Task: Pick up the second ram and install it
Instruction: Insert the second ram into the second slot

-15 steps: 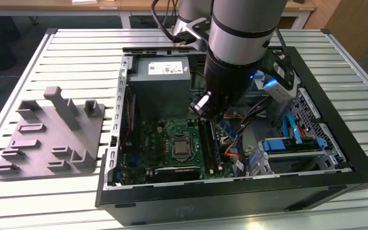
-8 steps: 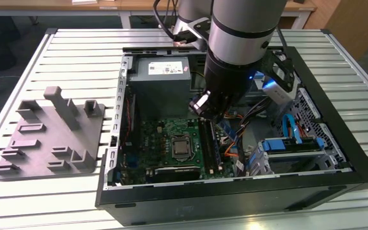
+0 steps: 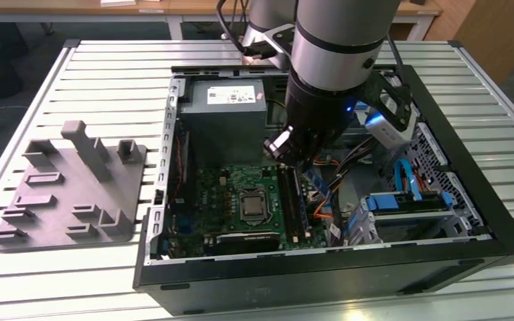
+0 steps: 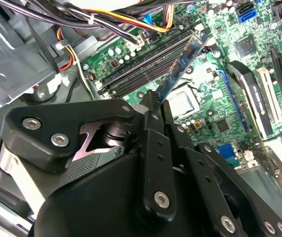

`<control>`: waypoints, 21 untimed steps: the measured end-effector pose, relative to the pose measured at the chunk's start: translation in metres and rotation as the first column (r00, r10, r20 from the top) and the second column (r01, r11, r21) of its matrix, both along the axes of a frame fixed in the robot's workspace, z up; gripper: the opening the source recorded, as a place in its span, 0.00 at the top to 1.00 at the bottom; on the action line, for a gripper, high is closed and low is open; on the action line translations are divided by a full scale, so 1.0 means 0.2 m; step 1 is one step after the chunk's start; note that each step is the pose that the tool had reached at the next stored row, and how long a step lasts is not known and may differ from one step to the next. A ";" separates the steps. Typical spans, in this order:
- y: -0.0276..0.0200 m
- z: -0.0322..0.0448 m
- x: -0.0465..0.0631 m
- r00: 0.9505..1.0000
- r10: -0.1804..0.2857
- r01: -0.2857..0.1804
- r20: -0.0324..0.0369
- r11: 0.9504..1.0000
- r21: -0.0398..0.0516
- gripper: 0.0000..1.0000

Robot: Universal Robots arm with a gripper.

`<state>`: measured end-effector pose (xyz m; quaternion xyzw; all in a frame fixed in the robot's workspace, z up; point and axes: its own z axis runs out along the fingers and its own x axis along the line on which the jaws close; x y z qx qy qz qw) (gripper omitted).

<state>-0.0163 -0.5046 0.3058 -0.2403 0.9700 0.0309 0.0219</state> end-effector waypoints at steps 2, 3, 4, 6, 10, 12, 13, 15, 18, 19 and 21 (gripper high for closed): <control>0.000 0.000 0.00 1.000 -0.013 0.013 0.000 1.000 0.000 0.86; 0.000 0.000 0.00 1.000 -0.019 0.019 0.000 1.000 0.000 0.86; 0.000 -0.001 0.00 1.000 -0.026 0.026 0.000 1.000 0.000 0.86; 0.000 -0.001 0.00 0.999 -0.038 0.038 0.000 0.999 0.000 0.86; 0.000 -0.001 0.00 0.998 -0.061 0.061 0.000 0.998 0.000 0.86; 0.000 -0.002 0.00 0.997 -0.072 0.072 0.000 0.997 0.000 0.86; 0.000 -0.002 0.00 0.997 -0.077 0.077 0.000 0.997 0.000 0.86; 0.000 -0.002 0.00 0.996 -0.087 0.087 0.000 0.996 0.000 0.86; 0.000 -0.003 0.00 0.995 -0.101 0.101 0.000 0.995 0.000 0.86; 0.000 -0.003 0.00 0.994 -0.106 0.106 0.000 0.994 0.000 0.86; 0.000 -0.003 0.00 0.993 -0.115 0.115 0.000 0.993 0.000 0.86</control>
